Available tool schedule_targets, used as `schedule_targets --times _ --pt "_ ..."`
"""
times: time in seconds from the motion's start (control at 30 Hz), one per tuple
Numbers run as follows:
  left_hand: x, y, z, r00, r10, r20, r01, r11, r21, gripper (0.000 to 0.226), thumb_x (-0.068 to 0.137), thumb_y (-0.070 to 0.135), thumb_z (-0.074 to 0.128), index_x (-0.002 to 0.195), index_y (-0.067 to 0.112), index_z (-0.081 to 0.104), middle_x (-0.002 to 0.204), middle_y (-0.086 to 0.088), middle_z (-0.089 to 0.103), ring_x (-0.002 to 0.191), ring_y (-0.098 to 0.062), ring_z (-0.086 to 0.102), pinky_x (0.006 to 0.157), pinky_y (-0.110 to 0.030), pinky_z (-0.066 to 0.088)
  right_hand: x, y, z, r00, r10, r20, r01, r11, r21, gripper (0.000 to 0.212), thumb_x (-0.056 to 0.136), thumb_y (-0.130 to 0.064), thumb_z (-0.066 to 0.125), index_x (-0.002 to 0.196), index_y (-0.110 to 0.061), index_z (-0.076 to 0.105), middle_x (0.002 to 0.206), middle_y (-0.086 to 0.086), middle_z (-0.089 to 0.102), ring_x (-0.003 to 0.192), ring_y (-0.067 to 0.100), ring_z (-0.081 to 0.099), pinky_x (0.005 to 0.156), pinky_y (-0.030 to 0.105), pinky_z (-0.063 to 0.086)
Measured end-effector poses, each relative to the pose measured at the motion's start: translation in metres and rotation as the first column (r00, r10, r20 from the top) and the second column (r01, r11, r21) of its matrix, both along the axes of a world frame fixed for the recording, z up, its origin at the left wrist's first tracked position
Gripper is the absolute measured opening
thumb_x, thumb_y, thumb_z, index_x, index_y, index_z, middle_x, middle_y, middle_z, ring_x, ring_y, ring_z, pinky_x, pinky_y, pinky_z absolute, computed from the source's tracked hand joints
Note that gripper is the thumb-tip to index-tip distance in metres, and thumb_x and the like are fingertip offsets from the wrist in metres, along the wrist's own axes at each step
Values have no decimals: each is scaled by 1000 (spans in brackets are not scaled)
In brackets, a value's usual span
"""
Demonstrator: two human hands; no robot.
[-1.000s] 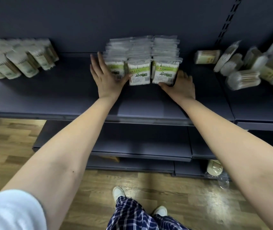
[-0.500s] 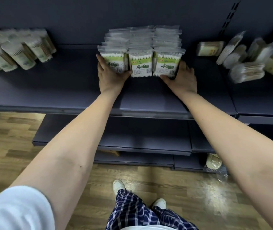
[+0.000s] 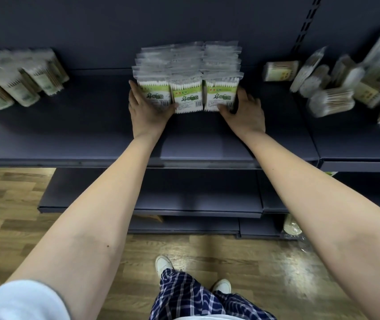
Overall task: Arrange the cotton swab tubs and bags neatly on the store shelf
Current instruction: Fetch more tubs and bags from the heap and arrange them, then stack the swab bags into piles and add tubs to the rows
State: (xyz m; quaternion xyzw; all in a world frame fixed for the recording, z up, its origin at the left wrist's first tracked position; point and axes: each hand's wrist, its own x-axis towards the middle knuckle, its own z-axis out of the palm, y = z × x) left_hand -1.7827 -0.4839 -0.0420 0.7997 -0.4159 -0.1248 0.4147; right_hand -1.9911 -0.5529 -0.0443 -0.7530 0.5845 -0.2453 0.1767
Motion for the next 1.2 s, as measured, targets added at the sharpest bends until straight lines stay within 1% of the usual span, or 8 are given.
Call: schedule_targets --times 0.5,0.73,0.83,0.9,0.97,1.03,1.13,1.2 --pt "1 -2 -5 995 1 100 -9 997 72 120 74 57 69 149 10 -12 159 -11 3 145 -32 8 118 -42 13 1 -4 -4 994 5 -112 -6 1000 0 68 88 -60 43 145 -24 28 138 10 42 129 34 32 101 43 34" --pt "-6 10 6 991 14 132 4 991 -131 119 69 64 67 150 4 3 156 -17 9 145 -31 10 118 -42 15 -5 -4 2 978 -20 208 2 996 85 79 87 -54 52 147 -16 20 150 7 29 137 25 31 109 36 31" --pt "-16 16 20 976 -42 212 97 962 -256 108 72 59 64 149 4 12 154 -18 15 143 -32 14 117 -45 20 -19 -5 10 929 -10 371 -24 996 86 69 89 -43 56 145 -16 25 145 8 34 125 22 44 94 16 33" --pt "-28 11 35 957 -136 257 210 933 -291 103 75 50 70 148 4 14 153 -18 16 143 -31 14 119 -32 18 -38 -6 15 915 -12 404 11 1000 4 61 89 -35 58 141 -14 33 139 10 39 112 21 54 79 1 31" --pt "-50 2 53 926 -240 291 332 886 -324 101 76 45 72 148 4 14 152 -18 16 143 -29 19 115 -22 21 -64 -4 22 927 5 376 30 996 -88 56 89 -29 59 137 -11 38 135 11 42 103 20 57 79 6 40" --pt "-81 -8 64 887 -341 310 438 834 -336 100 76 45 71 148 7 13 152 -15 16 142 -26 23 111 -28 33 -92 0 28 935 9 355 40 990 -132 53 89 -27 59 136 -11 40 134 10 43 106 20 56 87 24 48" --pt "-146 -17 59 822 -495 282 566 767 -303 100 77 42 73 150 13 11 153 -11 16 141 -21 23 112 -31 32 -144 9 35 955 -49 291 124 962 -245 50 87 -23 61 132 -8 44 130 13 48 114 28 53 90 24 42" --pt "-184 -17 47 793 -561 236 608 749 -263 99 77 41 73 150 17 10 154 -8 16 142 -19 22 112 -21 25 -173 13 42 969 -62 241 131 950 -282 51 86 -20 61 133 -8 44 131 14 49 113 32 54 86 27 43"
